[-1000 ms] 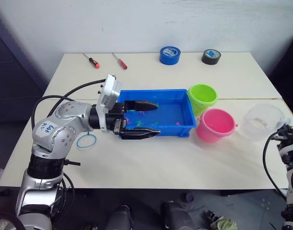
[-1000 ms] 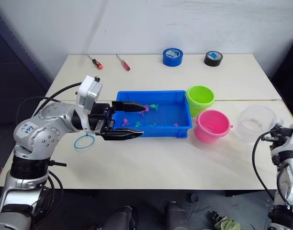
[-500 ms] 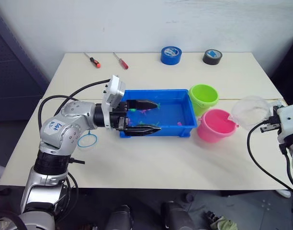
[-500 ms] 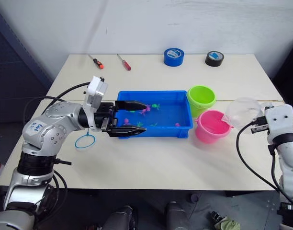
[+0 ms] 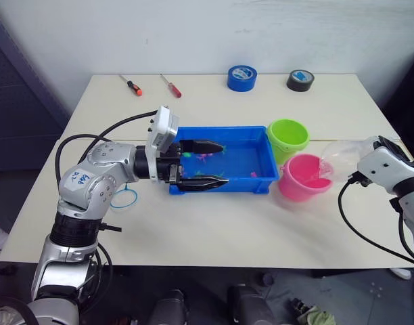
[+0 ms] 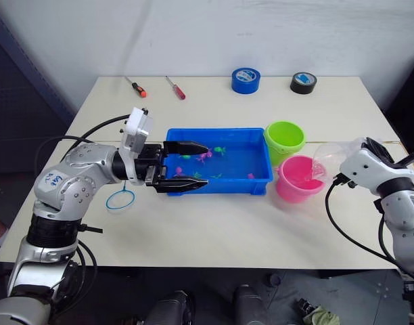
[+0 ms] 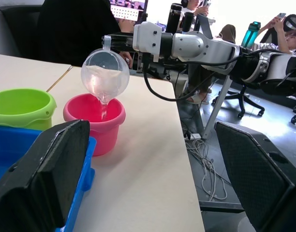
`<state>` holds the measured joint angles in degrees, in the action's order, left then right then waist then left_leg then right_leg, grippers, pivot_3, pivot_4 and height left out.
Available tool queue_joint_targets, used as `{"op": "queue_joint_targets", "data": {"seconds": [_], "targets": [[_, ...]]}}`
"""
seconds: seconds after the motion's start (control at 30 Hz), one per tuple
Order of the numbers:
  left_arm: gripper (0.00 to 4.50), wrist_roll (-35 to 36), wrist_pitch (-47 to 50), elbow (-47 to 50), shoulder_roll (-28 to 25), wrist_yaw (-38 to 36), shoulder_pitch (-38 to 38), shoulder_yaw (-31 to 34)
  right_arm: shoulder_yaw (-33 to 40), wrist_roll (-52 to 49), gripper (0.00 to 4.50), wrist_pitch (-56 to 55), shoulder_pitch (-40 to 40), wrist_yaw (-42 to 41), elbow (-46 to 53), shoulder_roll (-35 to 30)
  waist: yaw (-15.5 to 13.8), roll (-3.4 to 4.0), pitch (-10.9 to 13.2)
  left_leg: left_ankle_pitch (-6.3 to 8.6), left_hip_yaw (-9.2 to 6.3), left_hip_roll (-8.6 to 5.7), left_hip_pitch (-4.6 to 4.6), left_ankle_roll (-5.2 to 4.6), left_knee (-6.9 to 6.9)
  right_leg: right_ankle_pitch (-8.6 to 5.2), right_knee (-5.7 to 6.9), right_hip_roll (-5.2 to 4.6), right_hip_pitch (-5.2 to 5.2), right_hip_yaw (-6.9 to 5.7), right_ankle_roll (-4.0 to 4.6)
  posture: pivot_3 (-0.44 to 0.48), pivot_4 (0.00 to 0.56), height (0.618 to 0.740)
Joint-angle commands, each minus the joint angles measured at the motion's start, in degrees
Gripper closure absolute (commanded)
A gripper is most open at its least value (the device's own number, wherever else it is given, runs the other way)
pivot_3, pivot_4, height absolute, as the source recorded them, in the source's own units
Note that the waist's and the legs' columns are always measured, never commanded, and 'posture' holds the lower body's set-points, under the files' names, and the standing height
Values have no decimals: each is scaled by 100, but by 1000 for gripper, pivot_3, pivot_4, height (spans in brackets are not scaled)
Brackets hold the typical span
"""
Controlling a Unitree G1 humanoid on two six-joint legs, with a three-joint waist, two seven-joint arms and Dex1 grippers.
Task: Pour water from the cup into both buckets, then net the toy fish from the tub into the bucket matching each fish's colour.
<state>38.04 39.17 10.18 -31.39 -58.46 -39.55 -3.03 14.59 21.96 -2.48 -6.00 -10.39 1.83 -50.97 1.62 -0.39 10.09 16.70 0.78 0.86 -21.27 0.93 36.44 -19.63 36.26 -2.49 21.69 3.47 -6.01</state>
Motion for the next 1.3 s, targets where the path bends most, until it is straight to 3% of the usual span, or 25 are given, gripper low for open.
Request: {"op": "queue_joint_targets", "data": {"seconds": [0.03,0.2,0.3,0.63,0.8,0.97,1.3], "targets": [[0,15,-92,91,32,26,-67,100,28,330,4470,-279,-115,182,39,-237,3,0,0,0,0,0,0,0,0,0,0,0,0,0,0,0,150,740],[0,12,-104,92,36,38,-58,108,61,228,4470,-387,-209,141,-122,-128,4,-1,0,-1,0,1,1,2,5,0,9,2,0,0,0,0,150,740],[0,3,-117,73,34,59,-38,126,219,-448,4470,-258,-332,-99,-225,189,17,-6,3,-1,0,2,3,3,8,0,14,2,0,1,0,0,150,740],[0,87,-13,-362,235,427,-294,389,844,-1936,4470,705,-702,-559,-324,722,6,-9,6,-2,-4,5,1,5,18,0,26,-3,0,-3,0,0,150,740],[0,-275,-159,-743,345,748,-498,324,966,-2514,4470,1423,-1371,-564,-590,854,25,-9,6,2,-4,6,3,-3,25,0,32,-4,0,-1,0,0,150,740],[0,-551,-347,-1013,412,746,-623,213,575,-2290,4470,1413,-2284,-482,-1416,697,18,-9,6,3,-3,7,-2,-3,40,0,45,-6,6,-2,0,0,150,740],[0,-851,-647,-1626,647,619,-898,176,-765,-1225,4470,-25,-4378,-78,-4452,667,27,-9,6,-1,35,7,-78,5,68,2,95,-7,108,1,-4,0,150,740]]}}
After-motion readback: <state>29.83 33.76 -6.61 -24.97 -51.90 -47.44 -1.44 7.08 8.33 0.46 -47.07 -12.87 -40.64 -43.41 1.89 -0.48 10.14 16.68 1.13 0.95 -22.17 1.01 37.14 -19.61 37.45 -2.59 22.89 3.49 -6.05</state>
